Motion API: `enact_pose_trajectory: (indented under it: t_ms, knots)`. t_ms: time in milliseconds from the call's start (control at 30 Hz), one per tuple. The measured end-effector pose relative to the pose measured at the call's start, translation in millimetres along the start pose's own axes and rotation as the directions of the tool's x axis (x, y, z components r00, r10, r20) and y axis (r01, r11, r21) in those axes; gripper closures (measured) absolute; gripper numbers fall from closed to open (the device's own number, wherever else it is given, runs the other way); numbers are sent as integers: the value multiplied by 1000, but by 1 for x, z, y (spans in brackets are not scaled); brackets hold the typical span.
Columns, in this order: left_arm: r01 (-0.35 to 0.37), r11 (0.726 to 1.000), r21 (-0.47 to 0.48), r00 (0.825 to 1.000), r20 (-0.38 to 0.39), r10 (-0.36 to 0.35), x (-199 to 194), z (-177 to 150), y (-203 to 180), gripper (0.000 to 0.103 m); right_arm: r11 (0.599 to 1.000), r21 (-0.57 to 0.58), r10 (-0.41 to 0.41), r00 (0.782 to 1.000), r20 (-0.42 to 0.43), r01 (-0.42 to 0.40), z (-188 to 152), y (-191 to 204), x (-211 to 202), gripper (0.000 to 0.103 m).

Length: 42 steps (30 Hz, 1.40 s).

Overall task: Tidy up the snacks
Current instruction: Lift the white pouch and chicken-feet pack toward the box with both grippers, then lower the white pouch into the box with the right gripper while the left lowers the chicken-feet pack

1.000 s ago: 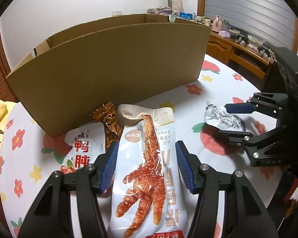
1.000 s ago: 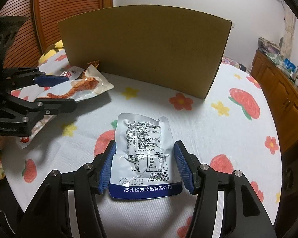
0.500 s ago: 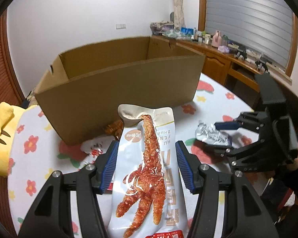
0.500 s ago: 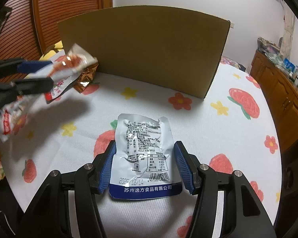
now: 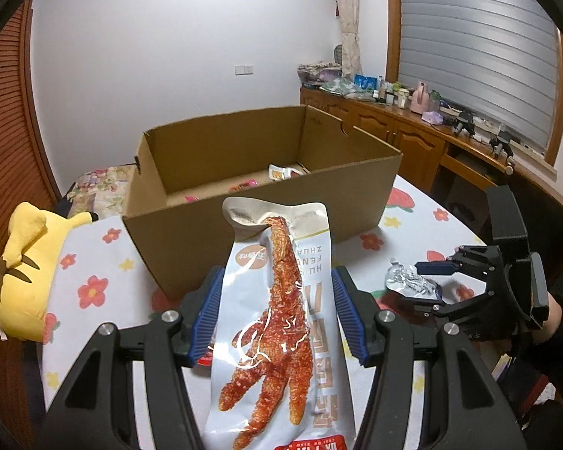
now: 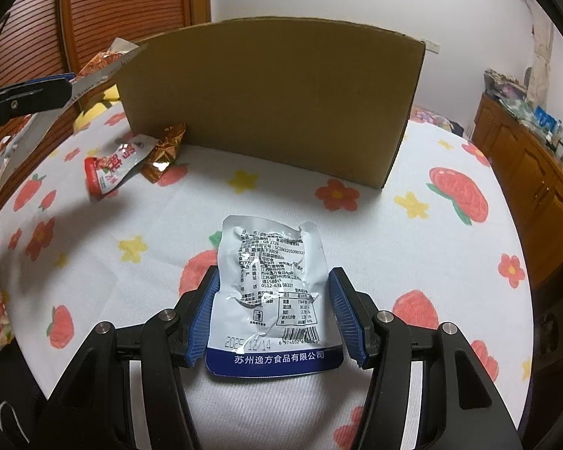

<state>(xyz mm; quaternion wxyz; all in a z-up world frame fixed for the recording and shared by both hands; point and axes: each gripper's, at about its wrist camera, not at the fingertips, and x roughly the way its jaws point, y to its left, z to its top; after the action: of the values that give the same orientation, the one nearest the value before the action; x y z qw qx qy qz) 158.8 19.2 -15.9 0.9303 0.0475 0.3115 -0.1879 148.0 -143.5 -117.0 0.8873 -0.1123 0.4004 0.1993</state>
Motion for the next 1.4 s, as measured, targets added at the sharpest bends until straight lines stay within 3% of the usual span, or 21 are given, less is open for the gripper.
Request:
enact_pose_trajectory:
  t_ms: [367, 767, 1400]
  knots:
    - [-30, 1000, 9, 999, 35, 30, -7, 16, 6, 46, 1000, -19, -4, 998, 65, 6, 15, 1, -28, 44]
    - [-48, 999, 20, 997, 57, 47, -3, 36, 13, 46, 998, -69, 17, 979, 201, -3, 81, 4, -67, 44]
    - [-61, 998, 1, 997, 53, 61, 16, 52, 29, 46, 998, -65, 27, 981, 190, -15, 154, -18, -19, 44]
